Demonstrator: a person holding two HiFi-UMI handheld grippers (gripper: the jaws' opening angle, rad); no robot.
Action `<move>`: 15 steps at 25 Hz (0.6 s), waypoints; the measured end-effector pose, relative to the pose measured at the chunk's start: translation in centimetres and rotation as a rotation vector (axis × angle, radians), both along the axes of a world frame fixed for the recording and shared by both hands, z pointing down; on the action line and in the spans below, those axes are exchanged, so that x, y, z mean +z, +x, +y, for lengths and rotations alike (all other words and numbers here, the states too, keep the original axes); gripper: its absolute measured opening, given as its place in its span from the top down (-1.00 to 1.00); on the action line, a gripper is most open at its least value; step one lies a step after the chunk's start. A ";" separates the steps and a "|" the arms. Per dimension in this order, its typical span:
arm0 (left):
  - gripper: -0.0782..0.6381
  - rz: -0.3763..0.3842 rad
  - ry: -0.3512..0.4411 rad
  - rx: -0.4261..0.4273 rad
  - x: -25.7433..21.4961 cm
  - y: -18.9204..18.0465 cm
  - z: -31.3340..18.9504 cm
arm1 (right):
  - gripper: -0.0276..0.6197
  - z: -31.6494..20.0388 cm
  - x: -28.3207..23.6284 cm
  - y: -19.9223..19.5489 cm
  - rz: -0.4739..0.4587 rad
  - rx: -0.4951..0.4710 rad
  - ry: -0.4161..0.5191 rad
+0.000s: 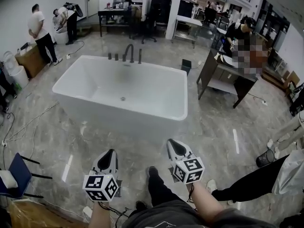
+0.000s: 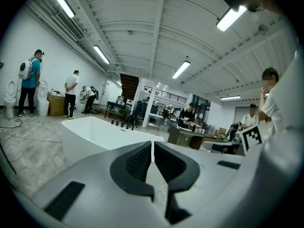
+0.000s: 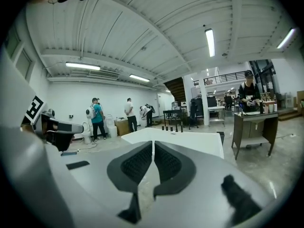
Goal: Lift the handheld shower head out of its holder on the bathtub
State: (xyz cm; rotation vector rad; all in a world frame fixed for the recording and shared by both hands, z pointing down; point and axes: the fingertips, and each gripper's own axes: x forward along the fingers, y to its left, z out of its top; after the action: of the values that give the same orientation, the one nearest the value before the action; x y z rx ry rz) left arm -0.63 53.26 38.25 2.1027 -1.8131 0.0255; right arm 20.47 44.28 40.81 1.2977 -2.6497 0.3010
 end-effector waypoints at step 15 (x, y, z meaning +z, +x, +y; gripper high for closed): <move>0.70 -0.023 -0.028 -0.045 1.0 -2.3 -17.3 | 0.83 -19.3 1.3 -3.9 -0.060 -0.060 -0.026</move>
State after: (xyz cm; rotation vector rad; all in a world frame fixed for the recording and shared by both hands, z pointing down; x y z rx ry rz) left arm -2.91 35.94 39.28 2.0500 -1.8626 0.0633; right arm 16.57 24.93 42.14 1.2178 -2.7188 0.3699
